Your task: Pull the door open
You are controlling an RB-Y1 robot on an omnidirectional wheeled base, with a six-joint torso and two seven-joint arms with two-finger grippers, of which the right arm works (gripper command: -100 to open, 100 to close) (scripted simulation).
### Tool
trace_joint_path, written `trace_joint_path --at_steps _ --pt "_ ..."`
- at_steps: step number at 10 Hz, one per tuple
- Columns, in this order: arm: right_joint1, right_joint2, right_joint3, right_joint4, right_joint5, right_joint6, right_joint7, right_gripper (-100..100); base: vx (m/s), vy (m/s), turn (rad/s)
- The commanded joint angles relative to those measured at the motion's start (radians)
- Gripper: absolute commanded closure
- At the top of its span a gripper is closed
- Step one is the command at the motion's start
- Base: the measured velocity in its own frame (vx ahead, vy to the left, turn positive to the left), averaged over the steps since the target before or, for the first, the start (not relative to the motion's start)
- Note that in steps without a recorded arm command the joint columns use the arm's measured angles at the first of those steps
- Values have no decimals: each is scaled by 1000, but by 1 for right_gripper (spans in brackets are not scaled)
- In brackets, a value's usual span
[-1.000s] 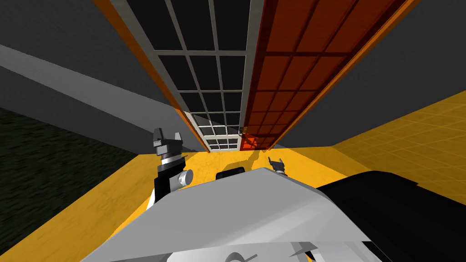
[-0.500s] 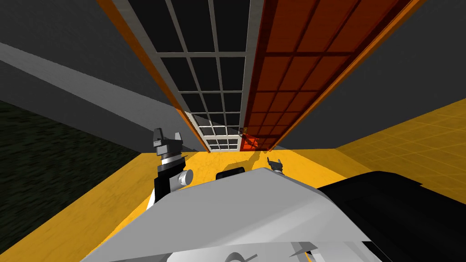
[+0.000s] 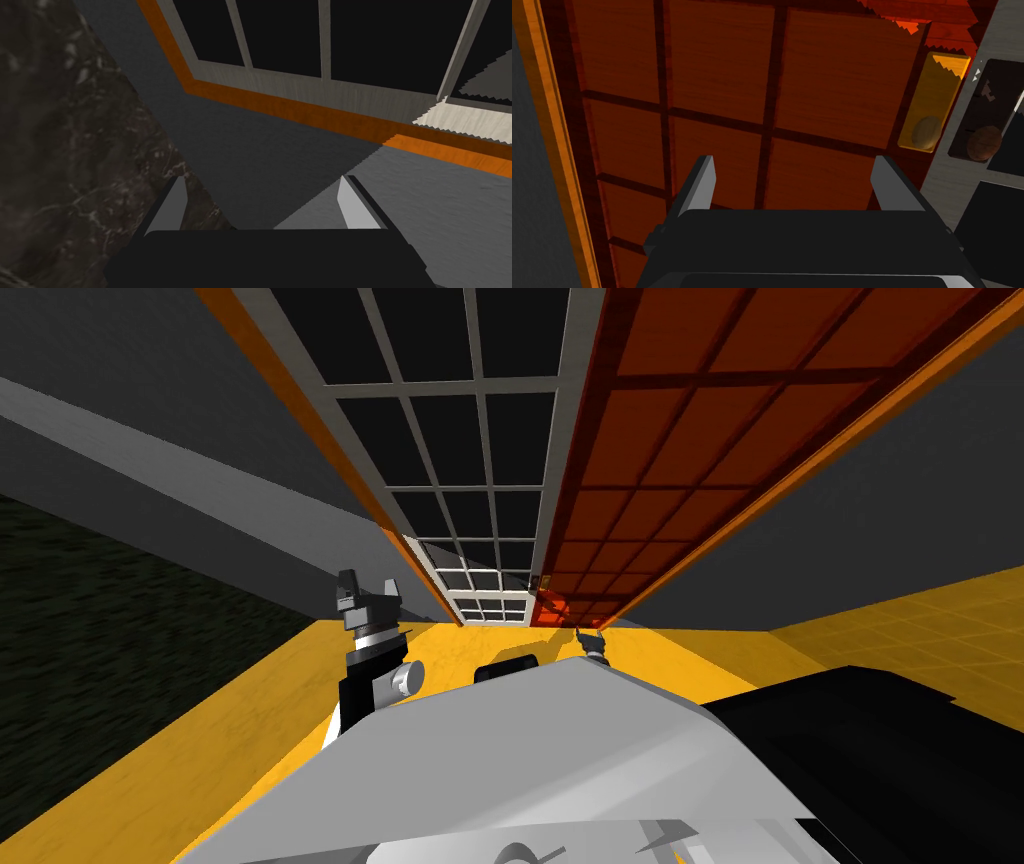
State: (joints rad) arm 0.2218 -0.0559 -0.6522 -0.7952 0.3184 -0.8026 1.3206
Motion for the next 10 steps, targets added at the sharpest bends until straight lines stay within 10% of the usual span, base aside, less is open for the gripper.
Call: trace_joint_path --at_steps 1,10 --pt "-25 15 17 -11 -4 4 6 -100 191 -82 112" --pt "-148 69 82 -37 -5 -2 22 -100 173 -47 91"
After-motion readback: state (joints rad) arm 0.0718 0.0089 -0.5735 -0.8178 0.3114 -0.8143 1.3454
